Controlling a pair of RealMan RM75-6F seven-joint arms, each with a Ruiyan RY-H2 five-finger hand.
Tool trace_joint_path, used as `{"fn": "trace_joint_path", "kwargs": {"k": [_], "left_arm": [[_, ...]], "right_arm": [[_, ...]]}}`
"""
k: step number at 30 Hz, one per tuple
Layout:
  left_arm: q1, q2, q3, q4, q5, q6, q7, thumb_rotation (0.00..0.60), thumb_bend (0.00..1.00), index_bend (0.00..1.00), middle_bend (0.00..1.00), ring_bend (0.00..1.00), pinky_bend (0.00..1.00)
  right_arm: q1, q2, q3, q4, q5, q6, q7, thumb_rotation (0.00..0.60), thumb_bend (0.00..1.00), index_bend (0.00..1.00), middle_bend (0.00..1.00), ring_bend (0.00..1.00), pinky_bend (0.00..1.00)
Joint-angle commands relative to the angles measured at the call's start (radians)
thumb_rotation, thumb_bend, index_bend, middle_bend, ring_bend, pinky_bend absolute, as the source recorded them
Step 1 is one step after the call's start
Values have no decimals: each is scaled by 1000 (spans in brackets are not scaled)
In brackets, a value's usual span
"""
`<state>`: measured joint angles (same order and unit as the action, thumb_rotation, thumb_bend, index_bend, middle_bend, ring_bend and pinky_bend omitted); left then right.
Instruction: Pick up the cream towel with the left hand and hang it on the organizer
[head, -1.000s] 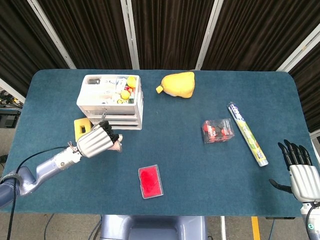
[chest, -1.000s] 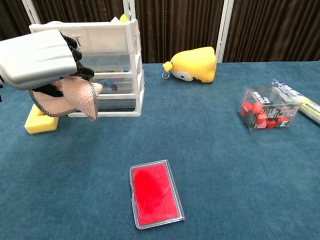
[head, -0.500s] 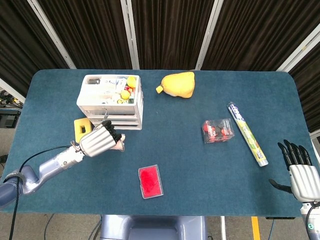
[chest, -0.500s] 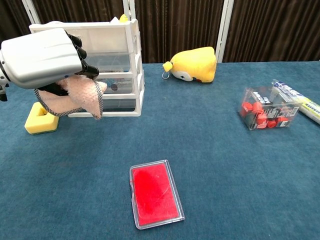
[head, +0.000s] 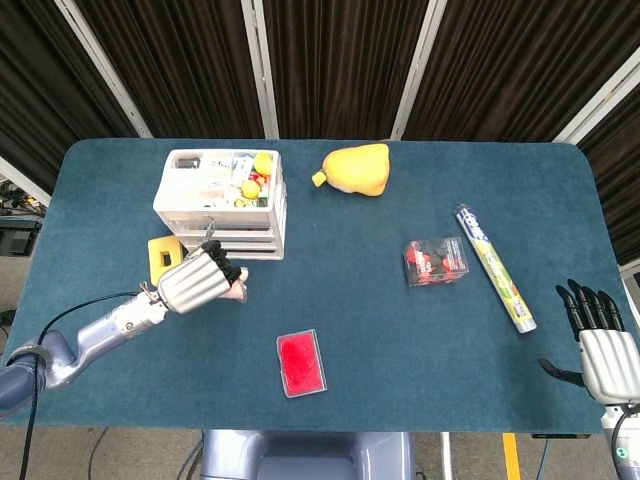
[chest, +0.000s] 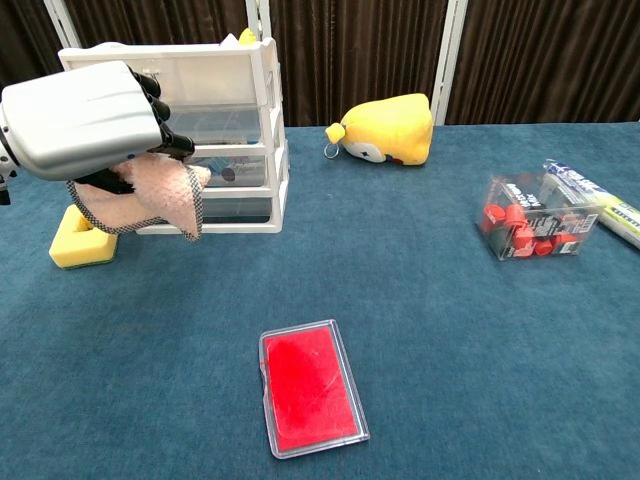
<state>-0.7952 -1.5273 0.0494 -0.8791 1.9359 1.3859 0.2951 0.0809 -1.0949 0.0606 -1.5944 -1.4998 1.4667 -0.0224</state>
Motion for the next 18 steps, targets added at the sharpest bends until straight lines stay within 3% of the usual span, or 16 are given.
{"fn": "trace_joint_path", "kwargs": {"k": [1, 18], "left_arm": [[0, -3, 2, 5, -2, 2, -2, 600, 667, 953, 787, 654, 562], [-1, -31, 9, 47, -20, 4, -11, 600, 666, 953, 787, 654, 562]], "right_arm": [[0, 0, 0, 0, 0, 0, -1, 600, 11, 0, 0, 0, 0], [-1, 0, 0, 0, 1, 1, -3, 600, 12, 0, 0, 0, 0]]}}
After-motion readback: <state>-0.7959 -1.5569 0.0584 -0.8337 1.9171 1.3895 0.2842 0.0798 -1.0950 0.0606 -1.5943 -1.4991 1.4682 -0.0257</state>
